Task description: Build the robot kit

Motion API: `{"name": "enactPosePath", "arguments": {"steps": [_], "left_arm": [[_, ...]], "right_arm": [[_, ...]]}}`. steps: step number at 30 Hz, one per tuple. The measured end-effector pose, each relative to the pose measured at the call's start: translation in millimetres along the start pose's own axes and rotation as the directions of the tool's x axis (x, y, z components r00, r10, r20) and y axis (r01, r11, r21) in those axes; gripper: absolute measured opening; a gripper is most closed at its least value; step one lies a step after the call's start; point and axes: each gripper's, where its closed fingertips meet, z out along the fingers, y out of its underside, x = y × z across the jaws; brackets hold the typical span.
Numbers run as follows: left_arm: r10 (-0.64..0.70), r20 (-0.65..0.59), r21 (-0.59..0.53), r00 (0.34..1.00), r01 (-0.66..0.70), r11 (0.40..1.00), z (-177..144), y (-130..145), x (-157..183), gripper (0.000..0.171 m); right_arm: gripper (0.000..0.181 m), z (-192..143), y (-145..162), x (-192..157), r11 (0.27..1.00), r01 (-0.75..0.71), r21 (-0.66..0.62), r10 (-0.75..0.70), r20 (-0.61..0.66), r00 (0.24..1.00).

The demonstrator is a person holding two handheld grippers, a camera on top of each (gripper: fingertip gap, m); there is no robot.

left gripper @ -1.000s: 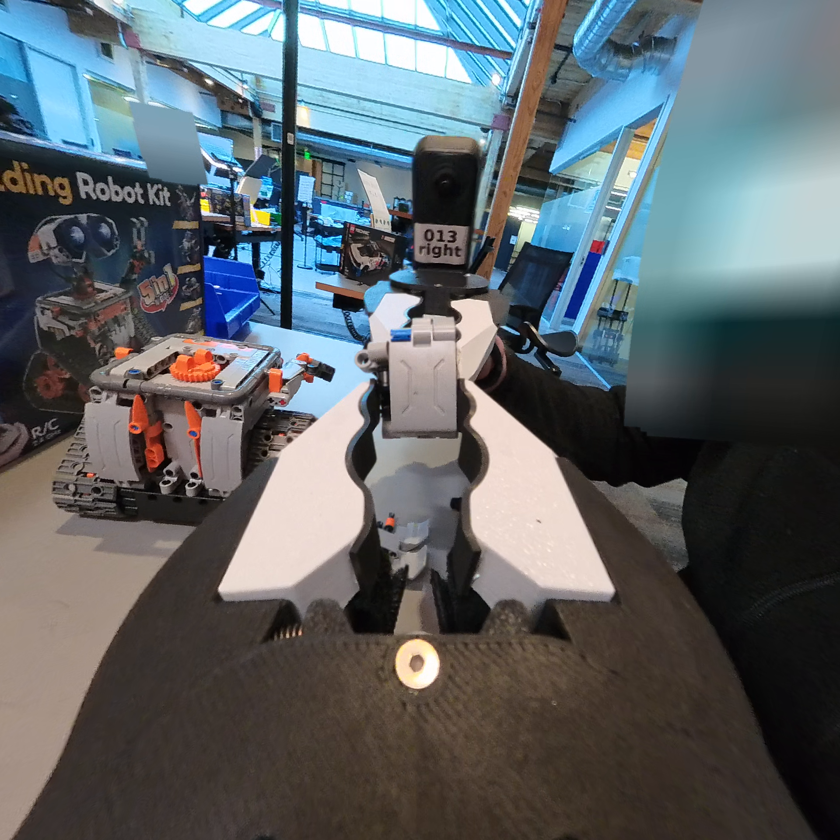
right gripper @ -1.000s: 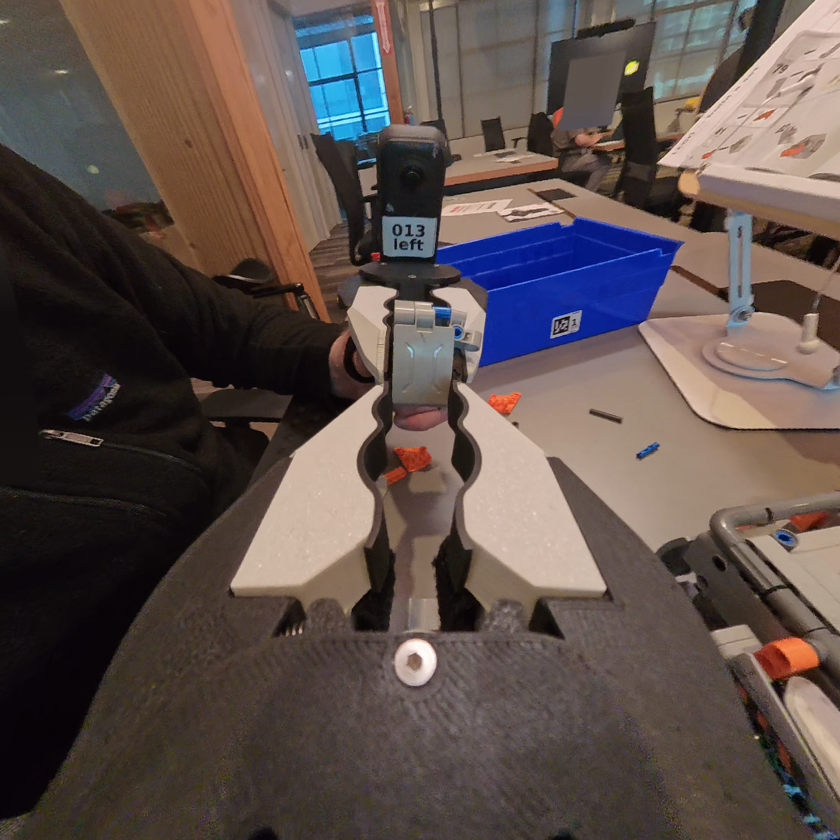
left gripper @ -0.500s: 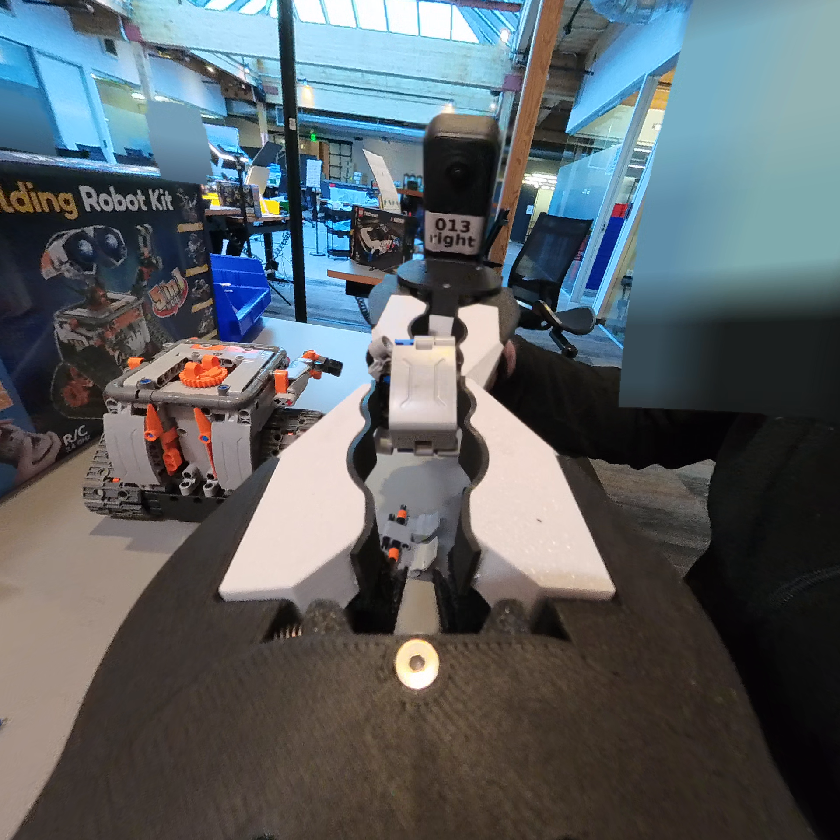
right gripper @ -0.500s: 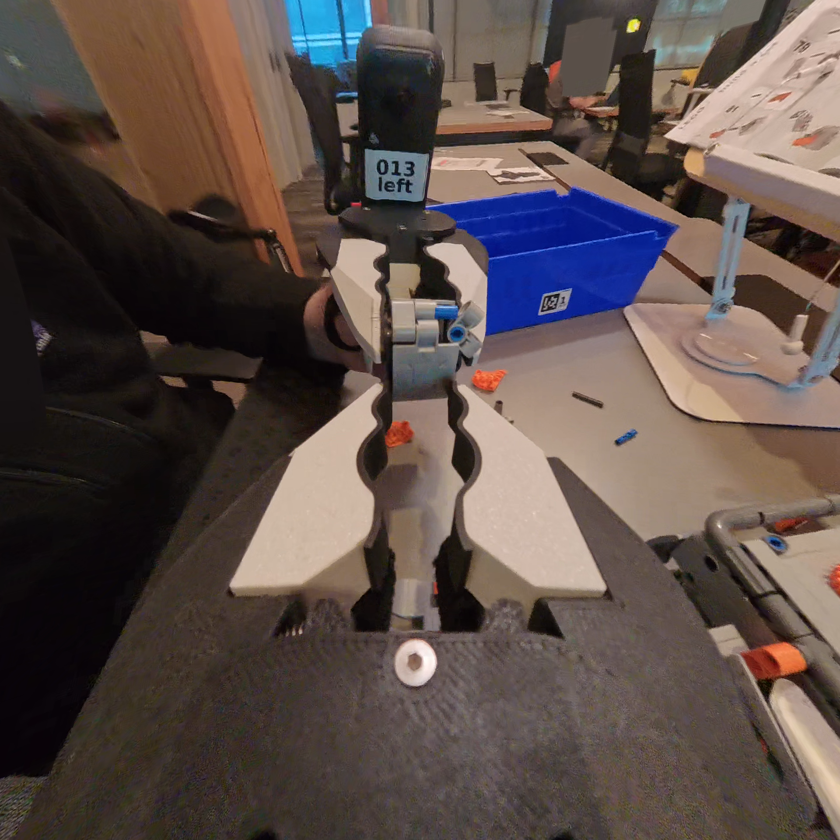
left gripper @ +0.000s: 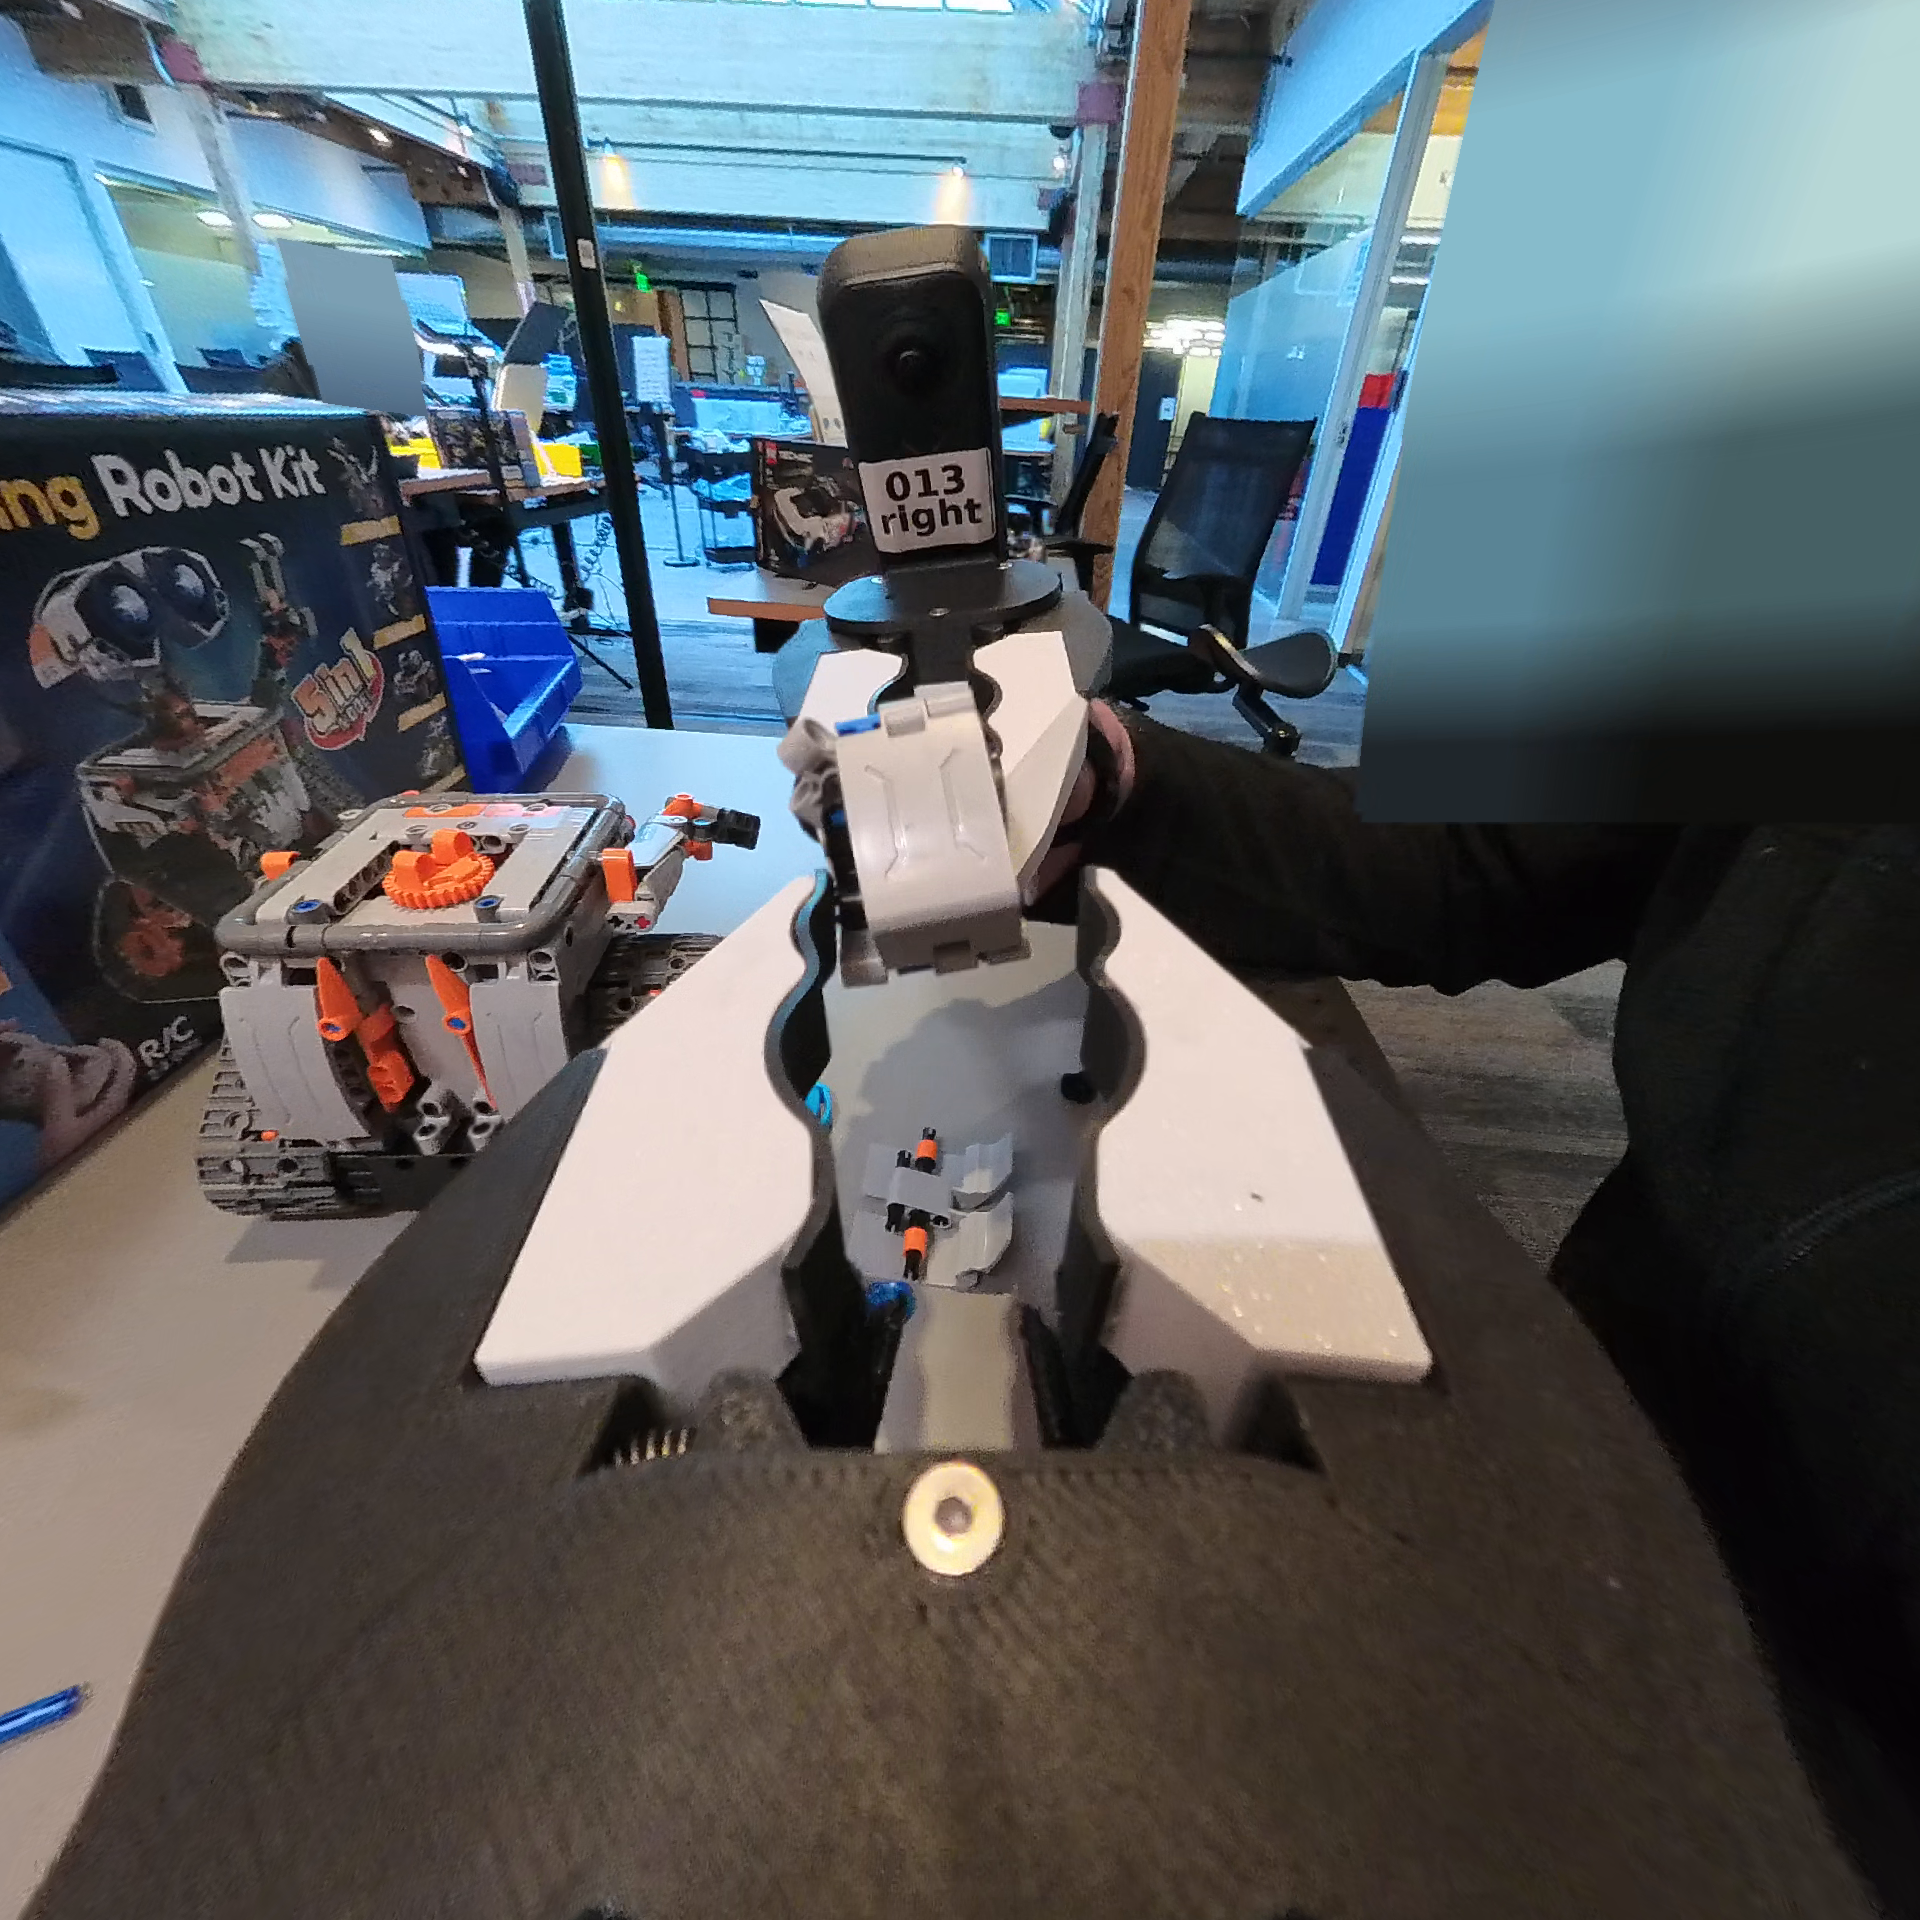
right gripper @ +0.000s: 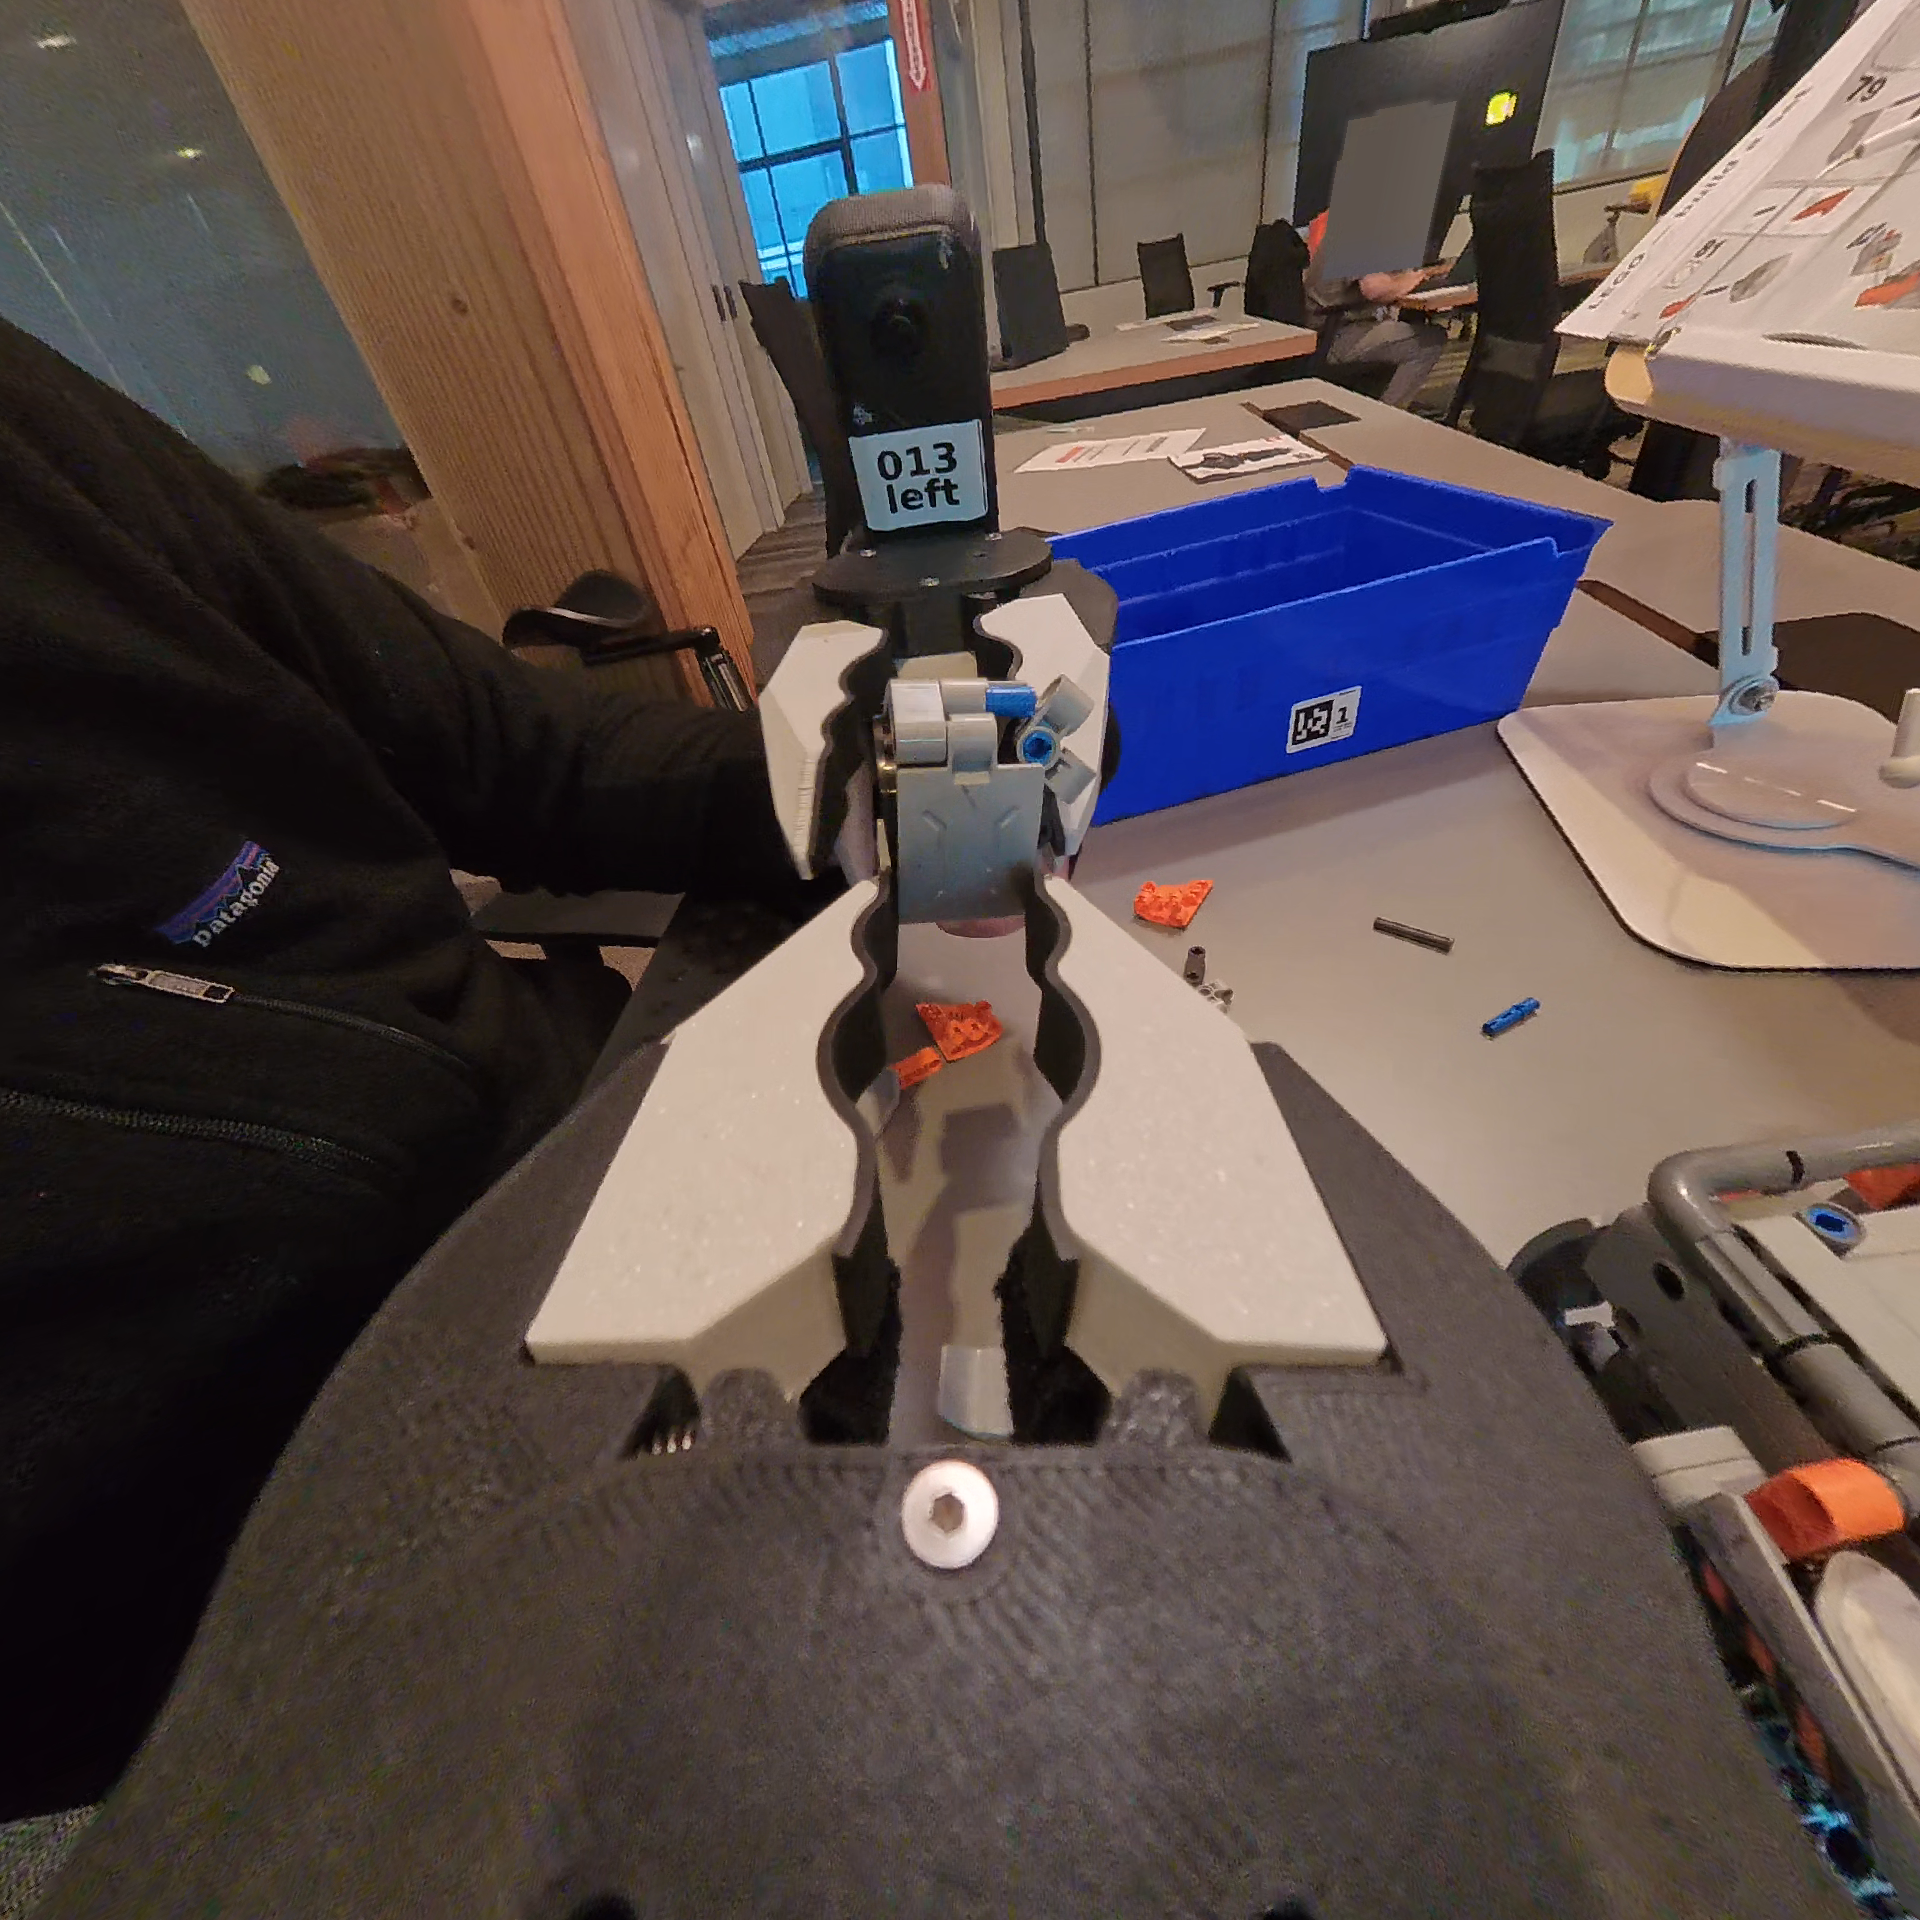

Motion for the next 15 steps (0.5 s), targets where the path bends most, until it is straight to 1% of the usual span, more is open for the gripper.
{"name": "enactPosePath", "arguments": {"steps": [3,4,7,9,10,11,13,14,15], "left_arm": [[0.009,0.012,0.007,1.0,-0.009,1.0,-1.2,-1.4,-1.7,0.039],[0.029,0.028,0.0,0.999,-0.029,1.0,-1.8,-0.6,-3.3,0.033],[0.055,0.041,-0.021,0.998,-0.054,0.998,-3.2,1.6,-4.8,0.031],[0.113,0.057,-0.036,0.992,-0.111,0.993,-4.6,1.3,-3.8,0.031],[0.163,0.072,-0.054,0.984,-0.159,0.986,-5.0,1.6,-3.2,0.031],[0.232,0.1,-0.083,0.968,-0.225,0.971,-6.1,2.0,-3.8,0.03],[0.41,0.156,-0.167,0.899,-0.385,0.908,-10.0,1.7,-5.4,0.031],[0.5,0.182,-0.214,0.847,-0.462,0.861,-11.9,1.3,-6.1,0.031],[0.585,0.18,-0.271,0.791,-0.532,0.802,-12.7,4.1,-4.6,0.03]], "right_arm": [[0.023,-0.3,-0.5,-0.1,1.0,0.017,-0.005,-0.017,-0.012,1.0],[0.023,-0.3,-1.4,-0.8,1.0,0.016,0.001,-0.016,-0.009,1.0],[0.024,1.0,0.5,0.2,0.999,0.047,-0.008,-0.047,-0.023,0.999],[0.025,2.0,1.5,-0.7,0.997,0.076,-0.018,-0.076,-0.03,0.997],[0.027,1.6,3.2,-1.0,0.994,0.101,-0.036,-0.102,-0.035,0.994],[0.028,-0.3,3.7,0.3,0.99,0.133,-0.052,-0.135,-0.053,0.989],[0.038,-6.7,0.0,3.5,0.98,0.189,-0.061,-0.195,-0.098,0.976],[0.044,-8.7,-1.8,3.2,0.972,0.226,-0.066,-0.232,-0.115,0.966],[0.051,-8.9,-3.9,1.4,0.958,0.28,-0.071,-0.287,-0.134,0.949]]}}
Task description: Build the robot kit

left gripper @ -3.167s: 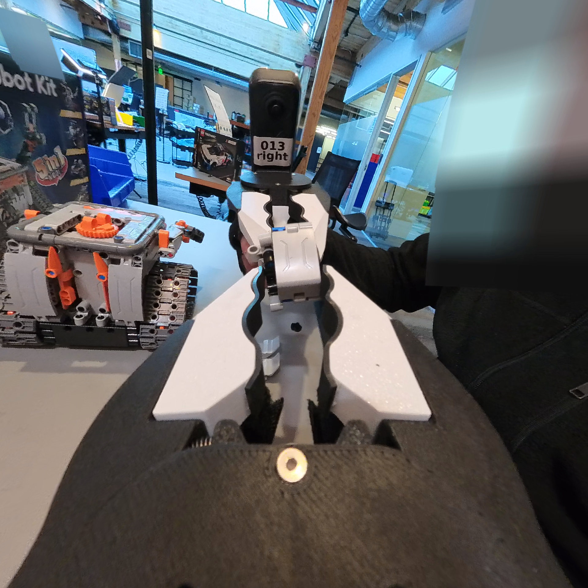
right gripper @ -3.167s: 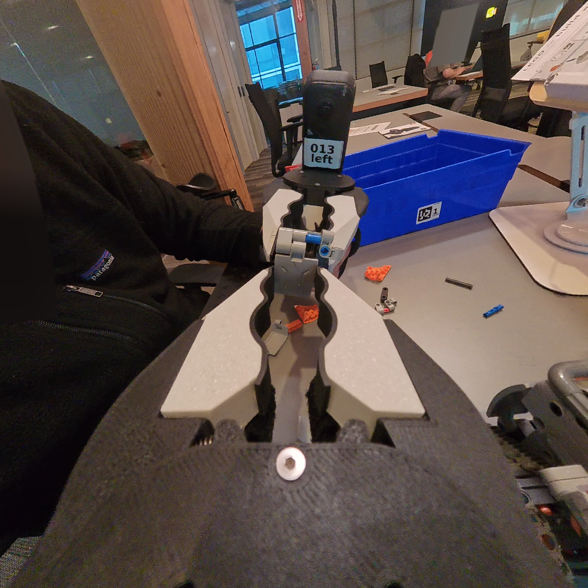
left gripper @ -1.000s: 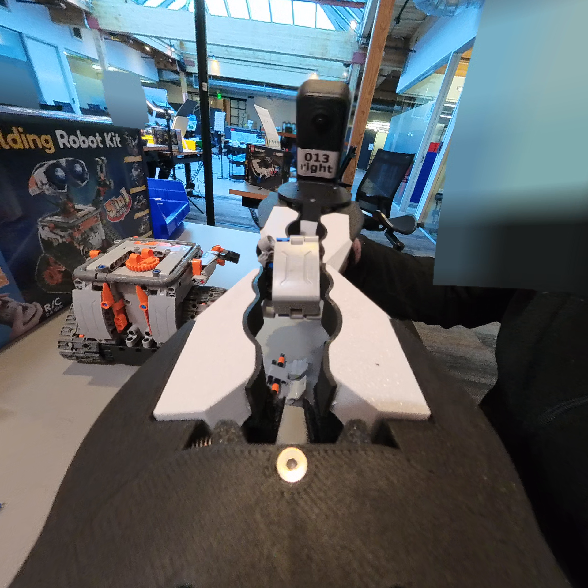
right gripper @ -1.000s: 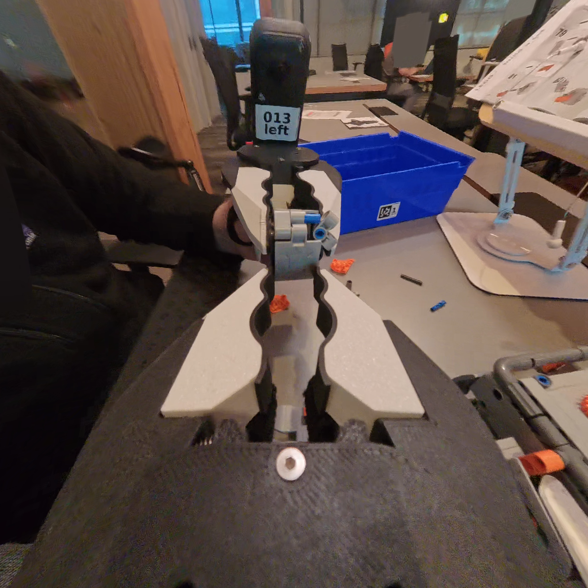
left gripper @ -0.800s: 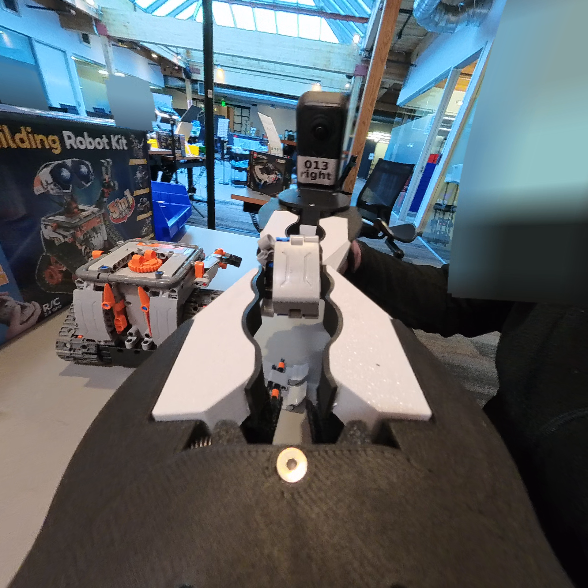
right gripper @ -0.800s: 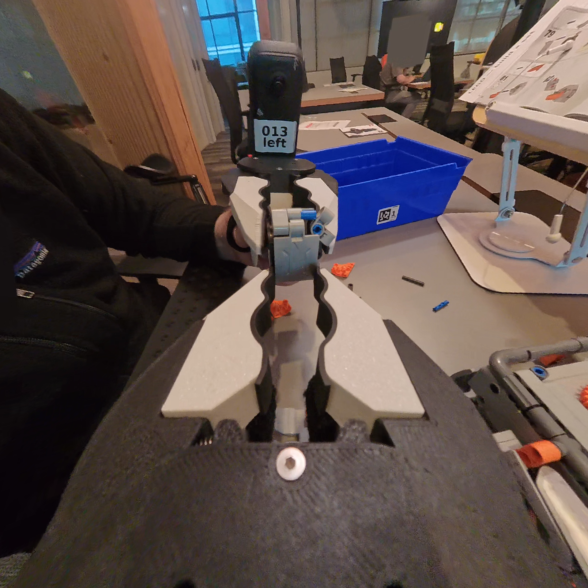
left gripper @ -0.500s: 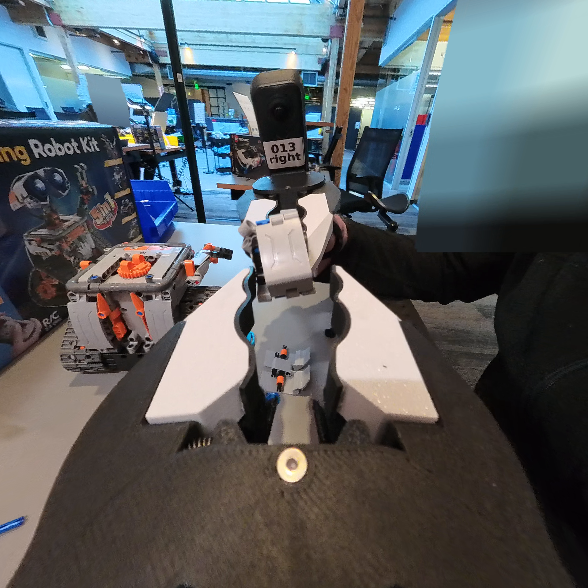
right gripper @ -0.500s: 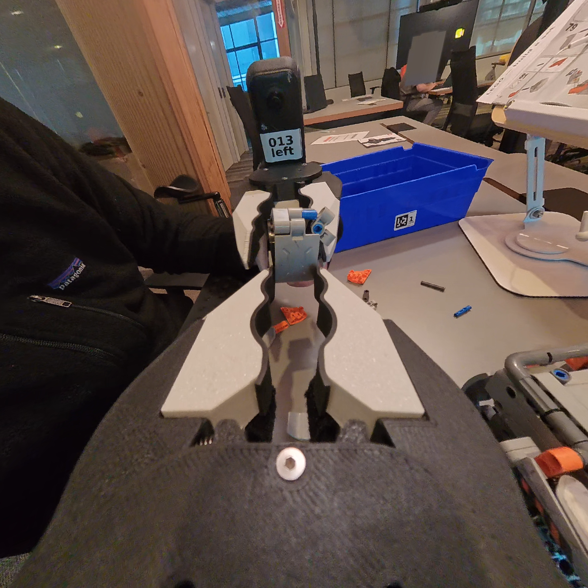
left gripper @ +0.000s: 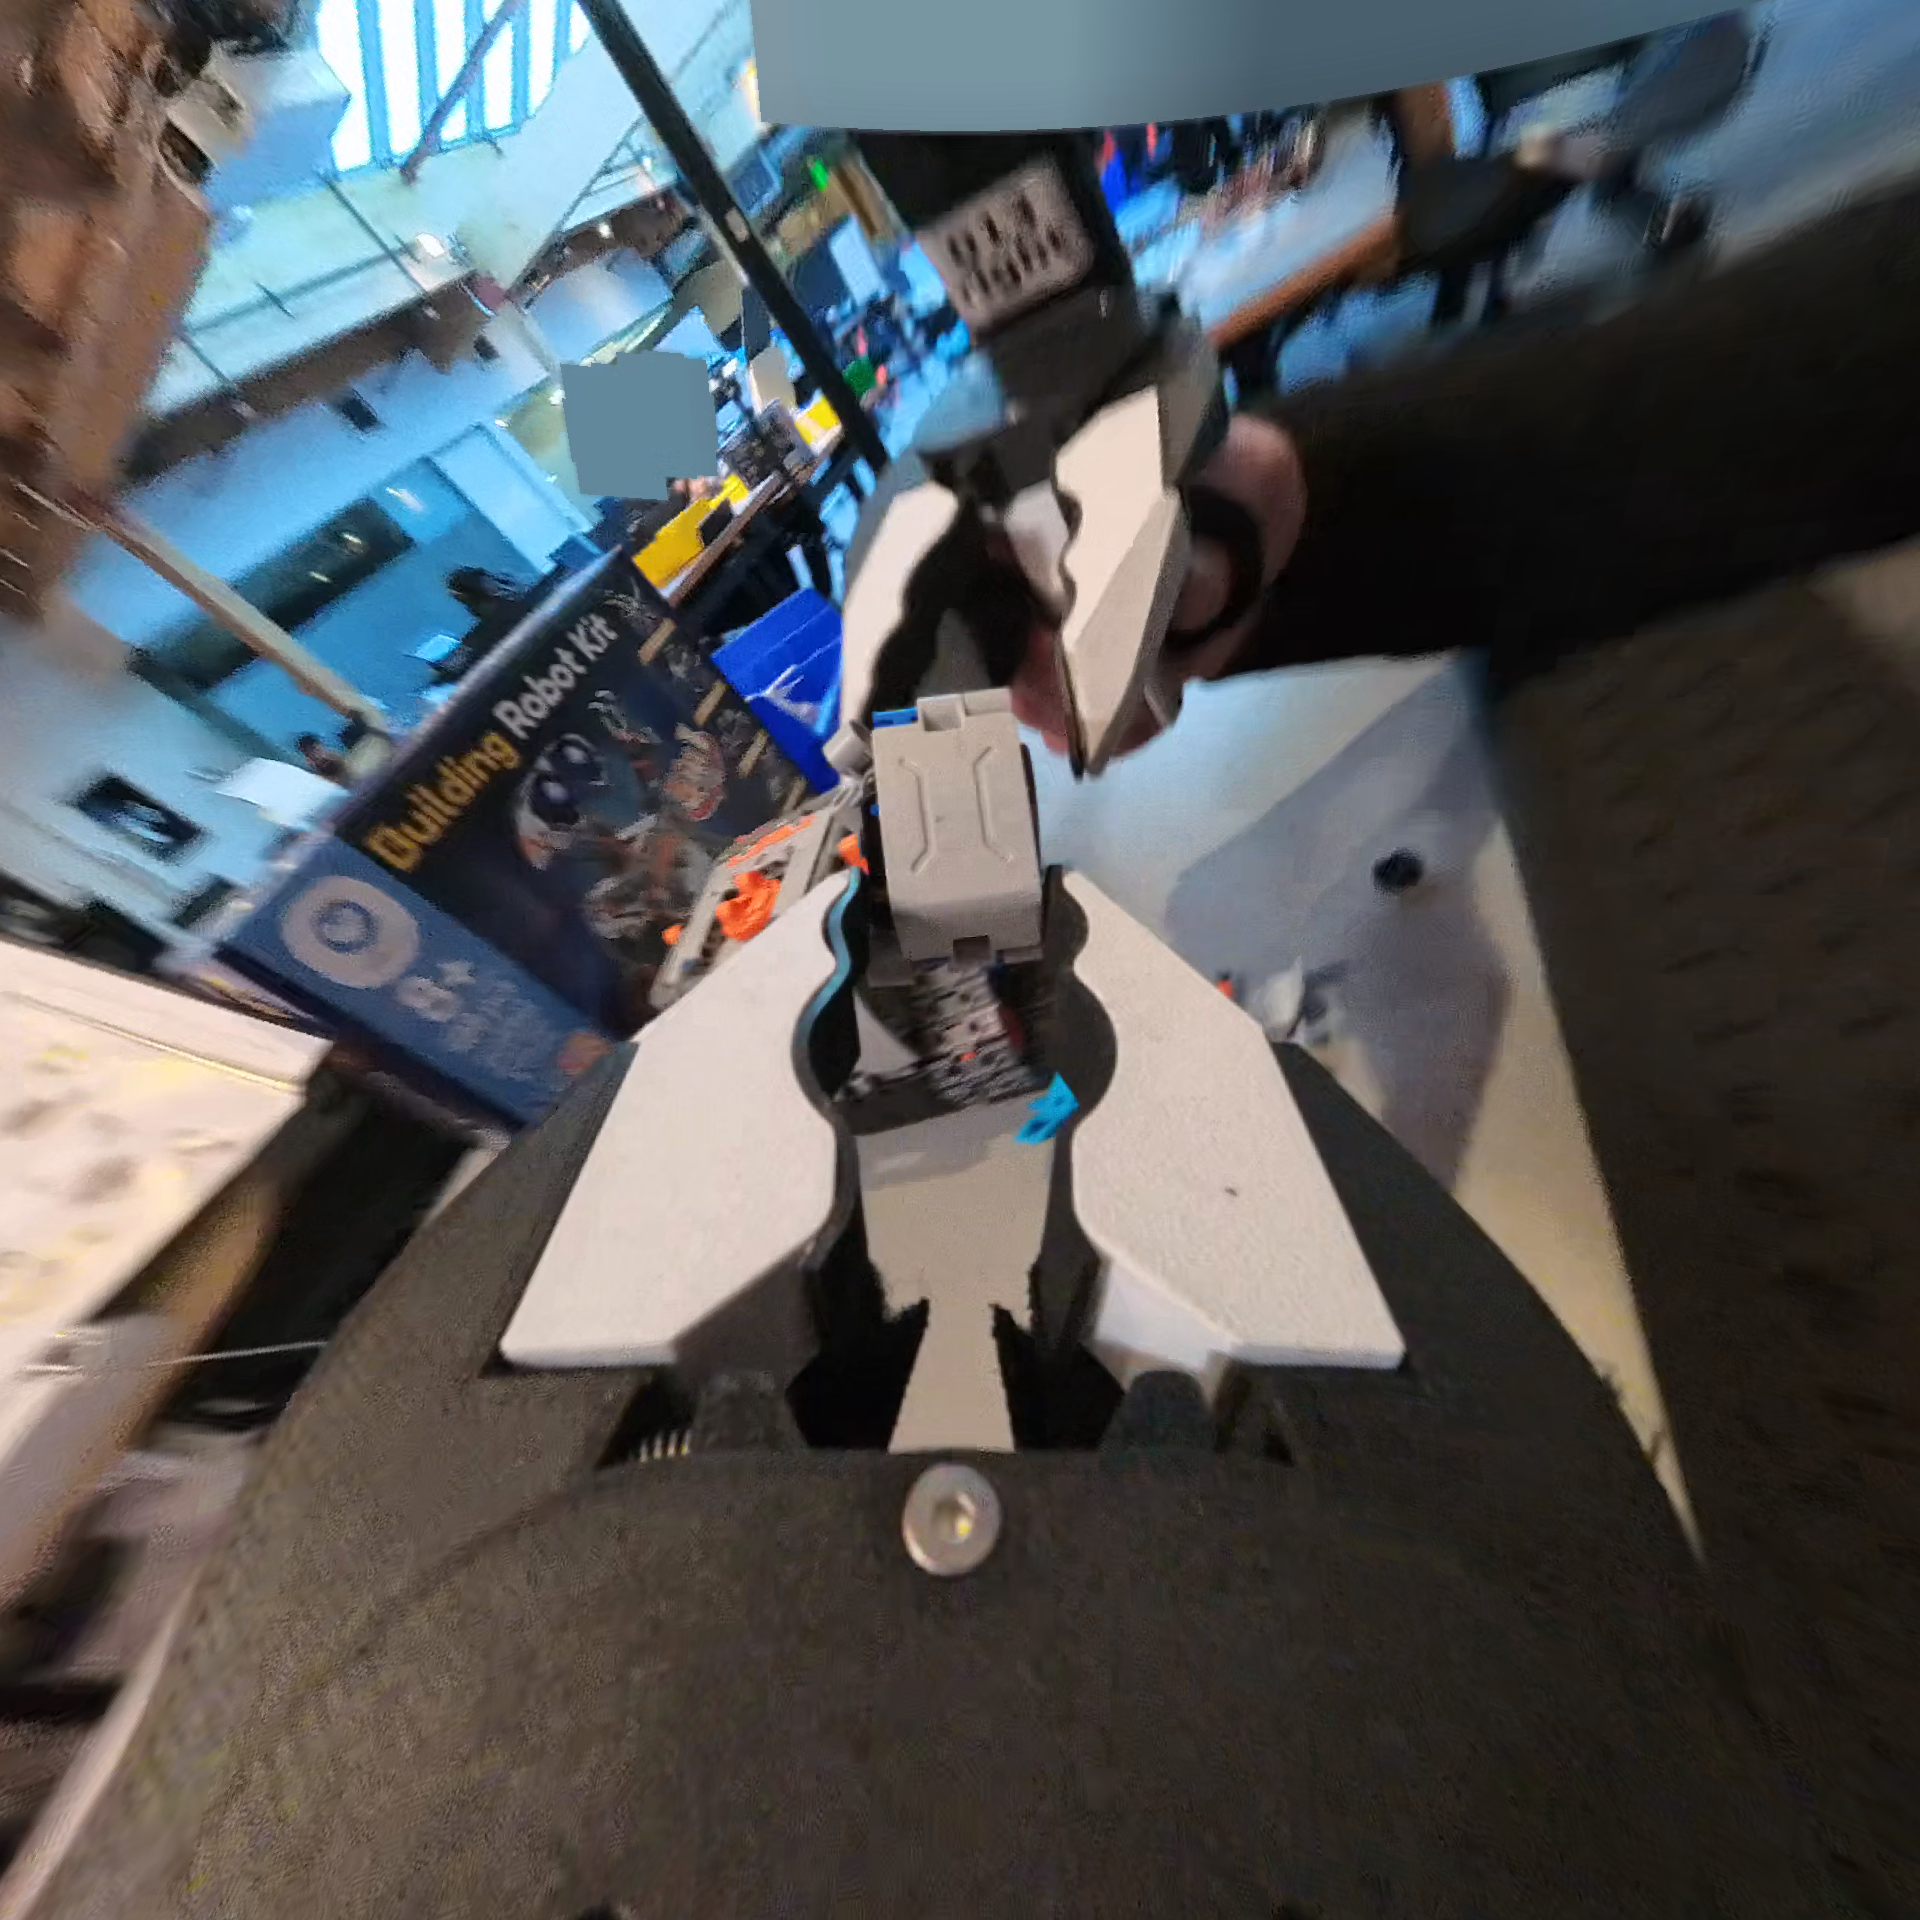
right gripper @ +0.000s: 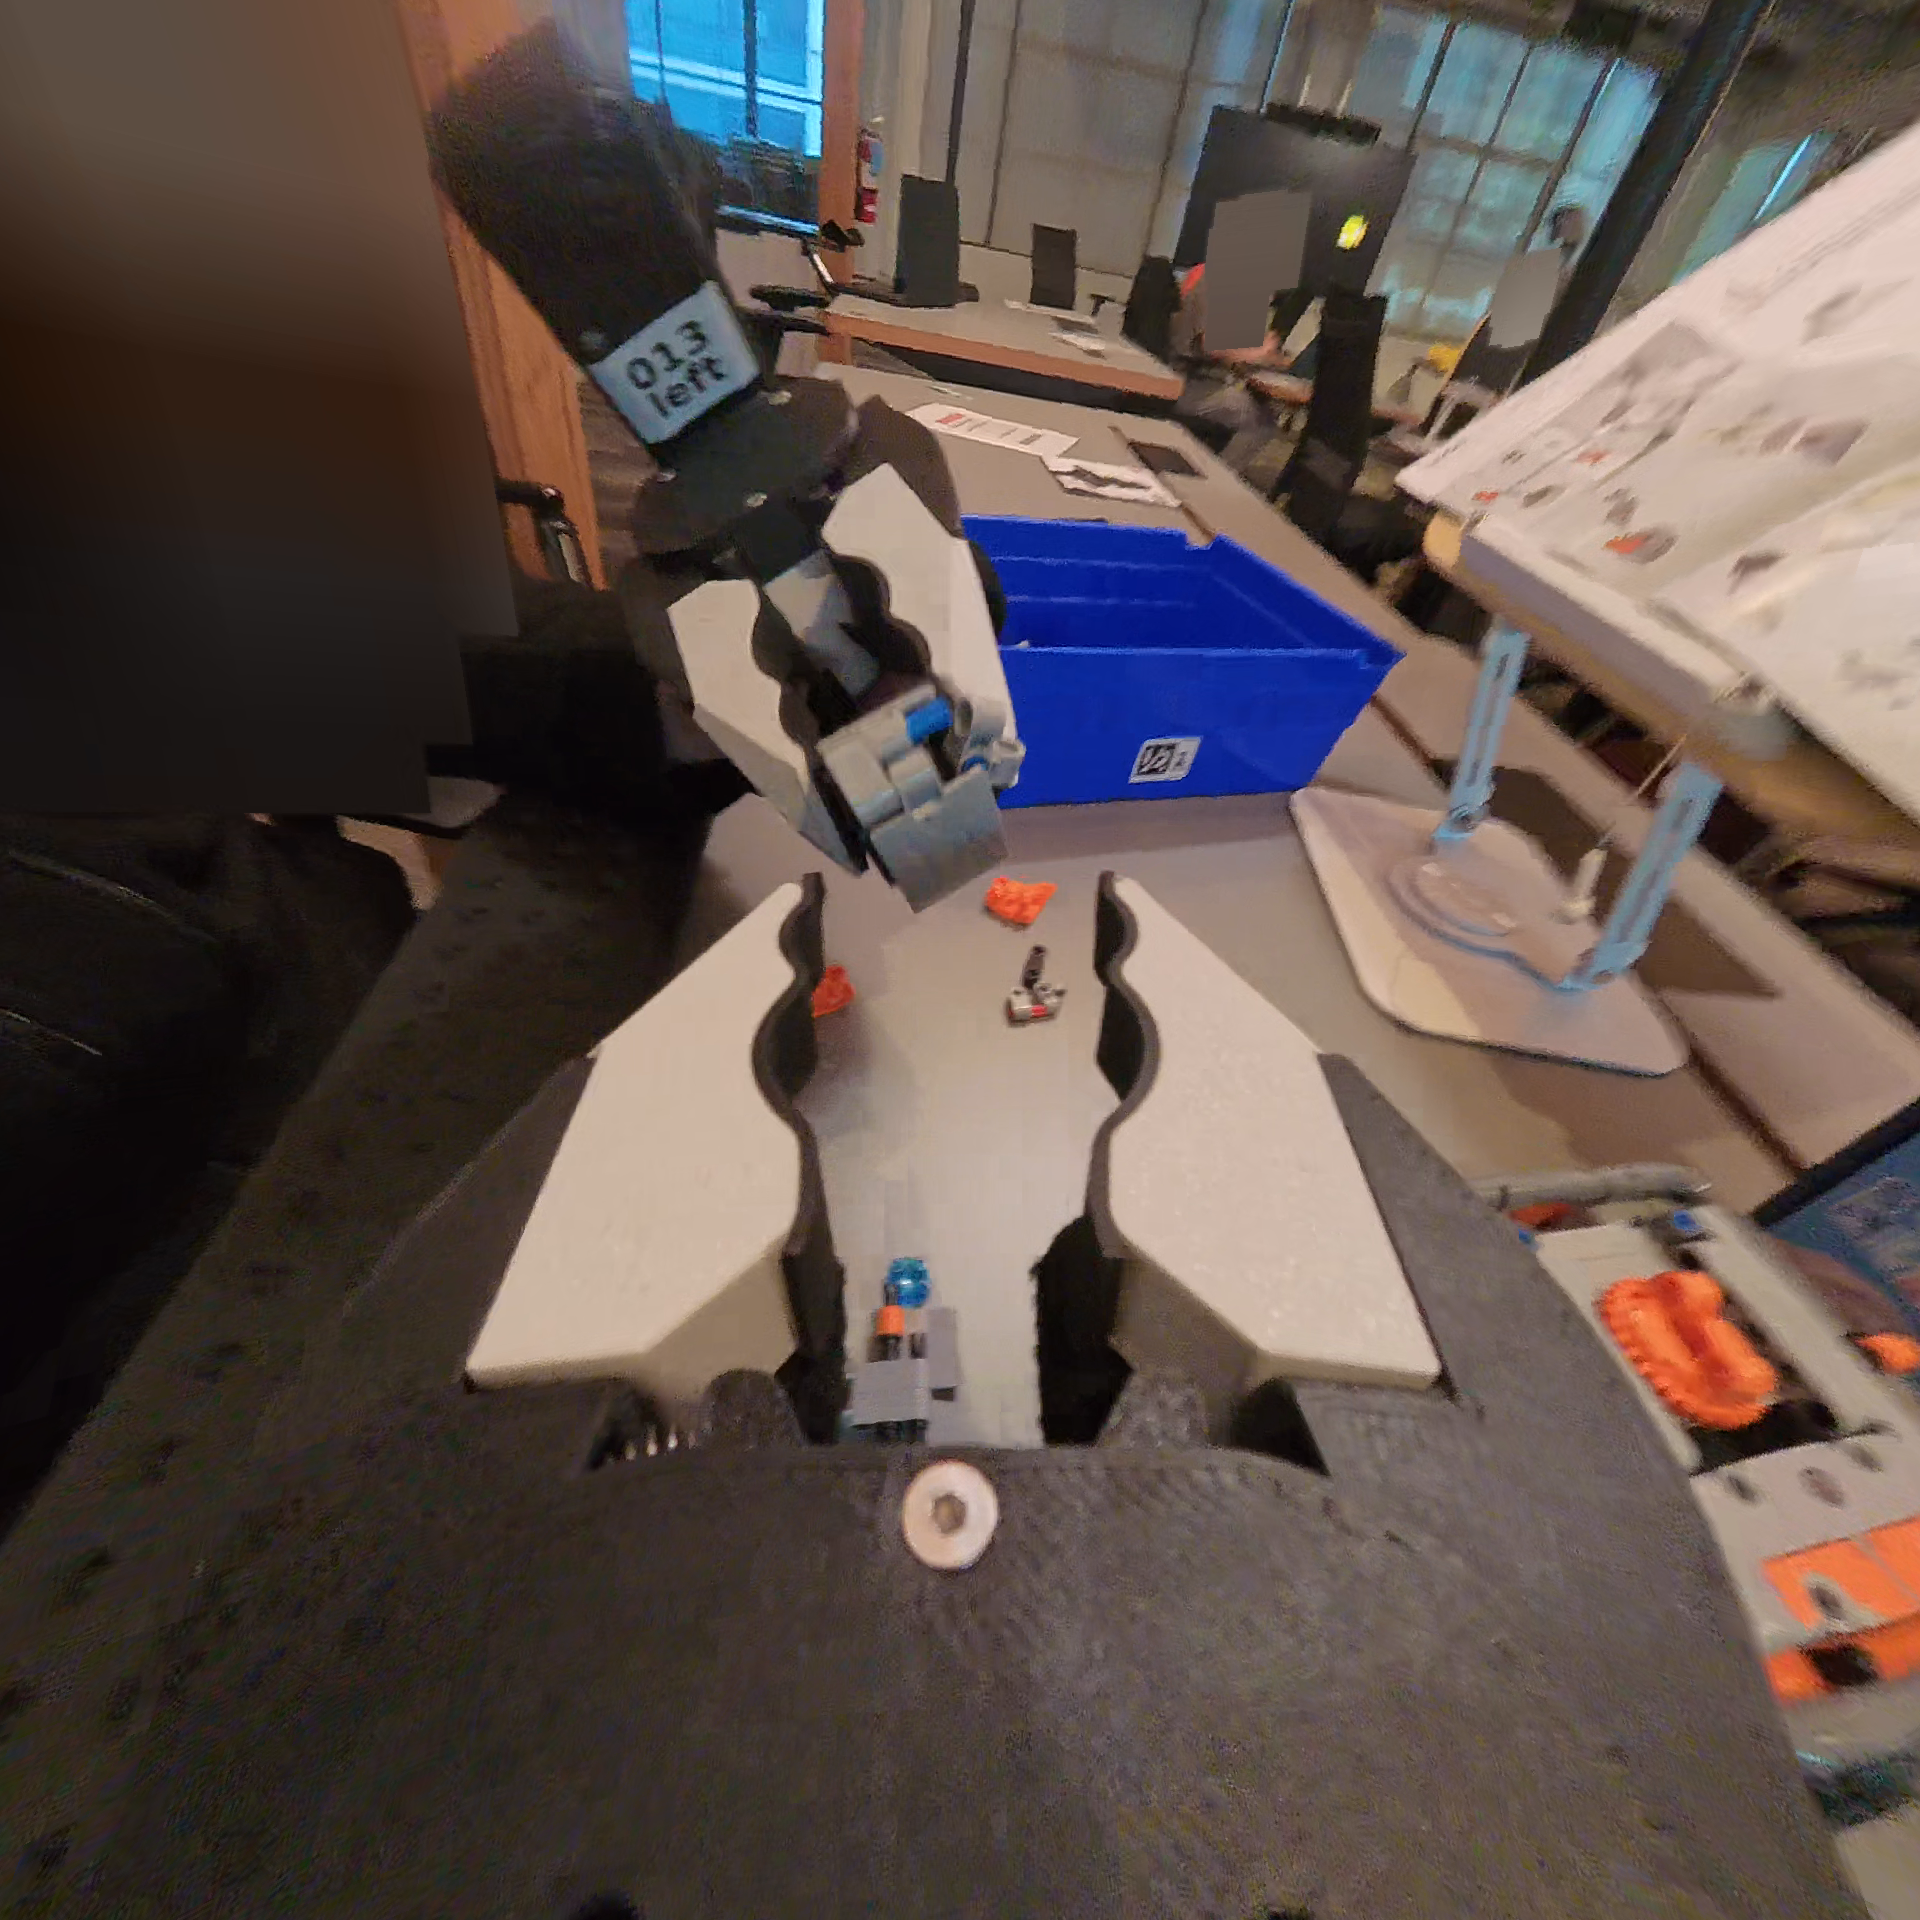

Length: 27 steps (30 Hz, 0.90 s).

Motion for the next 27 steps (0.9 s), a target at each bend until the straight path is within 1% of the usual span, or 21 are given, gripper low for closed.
{"name": "enactPosePath", "arguments": {"steps": [1,3,5,8,10,12,15,19,21,24,26,27], "left_arm": [[0.086,0.019,-0.034,0.996,-0.086,0.996,-0.7,1.1,2.9,0.031],[0.215,0.032,-0.081,0.976,-0.212,0.974,-1.4,2.8,9.6,0.031],[0.342,0.049,-0.127,0.938,-0.334,0.934,-2.3,3.9,11.4,0.031],[0.4,0.027,-0.111,0.916,-0.395,0.912,-1.1,-3.5,19.9,0.031],[0.427,0.014,-0.116,0.904,-0.422,0.899,0.0,-2.9,23.6,0.031],[0.464,0.013,-0.134,0.886,-0.458,0.879,0.6,-0.3,25.1,0.031],[0.477,0.011,-0.13,0.879,-0.472,0.872,-0.4,-1.4,25.8,0.031],[0.473,0.004,-0.128,0.881,-0.469,0.874,-0.3,-3.6,29.4,0.03],[0.443,-0.016,-0.123,0.896,-0.441,0.889,-0.9,-3.9,32.0,0.031],[0.431,-0.045,-0.139,0.901,-0.433,0.891,-1.3,-0.1,35.1,0.03],[0.401,-0.051,-0.133,0.915,-0.404,0.905,-0.9,2.2,34.6,0.03],[0.366,-0.046,-0.124,0.929,-0.369,0.921,0.0,3.0,32.4,0.03]], "right_arm": [[0.054,0.3,-3.0,-2.2,0.998,0.063,0.003,-0.062,-0.023,0.998],[0.056,3.6,-7.3,-12.4,0.979,0.205,-0.017,-0.206,-0.046,0.977],[0.052,7.7,-4.7,-18.1,0.936,0.345,-0.075,-0.35,-0.079,0.933],[0.054,16.3,5.9,-21.3,0.893,0.423,-0.153,-0.438,-0.077,0.896],[0.043,18.3,6.0,-27.7,0.867,0.476,-0.151,-0.489,-0.061,0.87],[0.042,19.1,1.8,-31.2,0.855,0.5,-0.136,-0.511,-0.065,0.857],[0.04,20.7,-0.2,-34.3,0.837,0.53,-0.133,-0.542,-0.072,0.837],[0.038,20.4,-0.6,-39.2,0.843,0.523,-0.125,-0.532,-0.049,0.845],[0.038,20.5,0.3,-41.5,0.843,0.521,-0.134,-0.53,-0.037,0.847],[0.037,21.9,4.7,-42.4,0.836,0.521,-0.17,-0.532,-0.027,0.846],[0.037,22.7,6.1,-40.5,0.853,0.49,-0.18,-0.503,-0.027,0.864],[0.037,23.0,6.1,-38.0,0.862,0.475,-0.176,-0.487,-0.036,0.872]]}}
